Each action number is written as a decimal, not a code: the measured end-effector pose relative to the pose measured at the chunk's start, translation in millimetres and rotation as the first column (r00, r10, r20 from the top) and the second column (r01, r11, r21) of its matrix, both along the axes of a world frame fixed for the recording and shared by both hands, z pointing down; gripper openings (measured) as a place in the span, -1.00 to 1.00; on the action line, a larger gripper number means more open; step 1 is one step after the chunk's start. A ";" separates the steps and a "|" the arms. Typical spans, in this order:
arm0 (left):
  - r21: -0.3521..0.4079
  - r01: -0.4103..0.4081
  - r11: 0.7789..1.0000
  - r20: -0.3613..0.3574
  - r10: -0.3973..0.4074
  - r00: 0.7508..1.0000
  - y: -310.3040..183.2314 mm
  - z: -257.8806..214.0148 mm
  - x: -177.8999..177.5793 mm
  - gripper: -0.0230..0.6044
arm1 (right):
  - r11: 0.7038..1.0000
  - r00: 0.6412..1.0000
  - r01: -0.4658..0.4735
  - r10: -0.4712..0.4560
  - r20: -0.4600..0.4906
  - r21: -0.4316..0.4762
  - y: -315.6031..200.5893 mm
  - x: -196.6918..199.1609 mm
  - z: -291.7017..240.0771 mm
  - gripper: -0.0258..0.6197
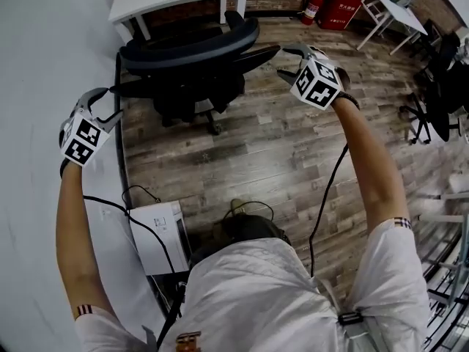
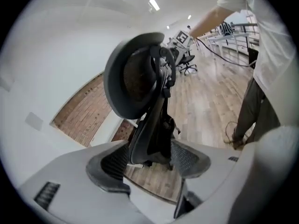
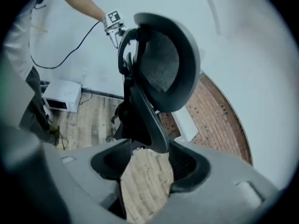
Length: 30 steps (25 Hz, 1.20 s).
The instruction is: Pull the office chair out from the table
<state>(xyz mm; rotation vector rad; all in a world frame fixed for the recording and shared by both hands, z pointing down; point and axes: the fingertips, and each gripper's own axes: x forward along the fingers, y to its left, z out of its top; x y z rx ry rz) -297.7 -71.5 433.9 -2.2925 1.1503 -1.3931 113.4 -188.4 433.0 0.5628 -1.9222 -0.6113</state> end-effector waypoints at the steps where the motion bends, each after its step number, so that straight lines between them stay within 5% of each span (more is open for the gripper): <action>1: 0.017 0.003 1.000 -0.054 -0.002 0.999 9.3 -5.9 3.7 -0.04 | 1.000 0.999 -0.014 0.014 0.044 -0.004 13.0 -2.6 -6.4 -0.16; 3: 0.057 0.016 0.998 -0.194 -0.004 0.981 27.7 -21.0 16.2 -0.05 | 0.999 0.987 -0.034 0.036 0.156 -0.011 40.4 -11.2 -21.8 -0.19; 5: 0.093 0.025 0.995 -0.360 0.010 0.933 48.8 -40.2 38.2 -0.05 | 0.999 0.960 -0.047 0.050 0.275 -0.020 68.4 -21.1 -37.2 -0.23; 8: 0.158 0.027 0.987 -0.587 0.072 0.806 80.2 -73.2 77.0 -0.06 | 0.998 0.898 -0.050 0.055 0.438 -0.022 108.1 -35.1 -57.7 -0.37; 11: 0.230 0.038 0.973 -0.723 0.144 0.675 102.8 -104.9 111.8 -0.14 | 0.999 0.804 -0.044 0.041 0.593 -0.010 138.5 -48.3 -81.8 -0.59; 15: 0.270 0.057 0.961 -0.801 0.191 0.568 124.5 -133.4 156.6 -0.30 | 1.000 0.652 -0.009 0.018 0.758 -0.016 173.1 -61.3 -116.0 -0.83; 20: 0.317 0.057 0.947 -0.834 0.250 0.492 139.2 -157.9 206.0 -0.53 | 0.998 0.490 0.060 -0.006 0.871 -0.027 204.6 -68.3 -144.5 -0.91; 30: 0.377 0.086 0.922 -0.870 0.321 0.374 170.9 -193.1 270.9 -0.87 | 0.985 0.310 0.170 -0.041 0.950 -0.013 252.7 -69.8 -172.0 -0.91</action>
